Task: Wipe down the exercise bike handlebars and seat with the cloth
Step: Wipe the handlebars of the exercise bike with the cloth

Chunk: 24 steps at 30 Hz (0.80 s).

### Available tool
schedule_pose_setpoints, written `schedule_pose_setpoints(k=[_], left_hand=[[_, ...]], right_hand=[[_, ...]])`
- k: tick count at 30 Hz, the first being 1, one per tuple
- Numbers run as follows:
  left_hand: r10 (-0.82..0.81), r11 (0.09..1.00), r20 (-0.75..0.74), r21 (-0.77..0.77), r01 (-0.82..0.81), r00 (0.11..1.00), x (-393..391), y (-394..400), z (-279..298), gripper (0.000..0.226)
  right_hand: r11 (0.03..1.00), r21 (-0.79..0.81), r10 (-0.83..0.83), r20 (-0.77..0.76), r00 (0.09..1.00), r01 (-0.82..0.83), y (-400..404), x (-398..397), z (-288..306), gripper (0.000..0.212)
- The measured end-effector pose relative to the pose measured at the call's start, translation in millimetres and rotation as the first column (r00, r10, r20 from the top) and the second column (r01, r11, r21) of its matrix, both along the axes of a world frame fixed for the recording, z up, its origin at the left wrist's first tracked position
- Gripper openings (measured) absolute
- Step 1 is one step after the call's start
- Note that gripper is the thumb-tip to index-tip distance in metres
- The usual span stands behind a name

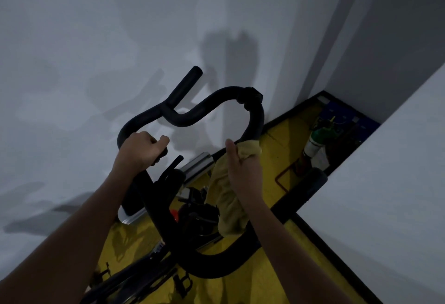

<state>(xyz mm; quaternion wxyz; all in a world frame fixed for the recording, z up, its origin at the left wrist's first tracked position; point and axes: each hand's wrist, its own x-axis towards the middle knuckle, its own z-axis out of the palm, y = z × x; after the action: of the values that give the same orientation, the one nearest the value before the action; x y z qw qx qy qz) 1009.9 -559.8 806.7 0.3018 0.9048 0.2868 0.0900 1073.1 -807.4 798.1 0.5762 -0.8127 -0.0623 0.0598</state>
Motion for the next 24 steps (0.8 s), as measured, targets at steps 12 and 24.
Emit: schedule_pose_setpoints(k=[12,24], left_hand=[[0.024,0.999,-0.007,-0.024,-0.024,1.0,2,0,0,0.06],[0.023,0.999,-0.008,-0.041,-0.023,1.0,1,0,1,0.057]], right_hand=[[0.92,0.37,-0.224,0.221,0.949,0.131,20,46,74,0.057],[0.958,0.025,-0.282,0.275,0.919,0.286,28,58,40,0.051]])
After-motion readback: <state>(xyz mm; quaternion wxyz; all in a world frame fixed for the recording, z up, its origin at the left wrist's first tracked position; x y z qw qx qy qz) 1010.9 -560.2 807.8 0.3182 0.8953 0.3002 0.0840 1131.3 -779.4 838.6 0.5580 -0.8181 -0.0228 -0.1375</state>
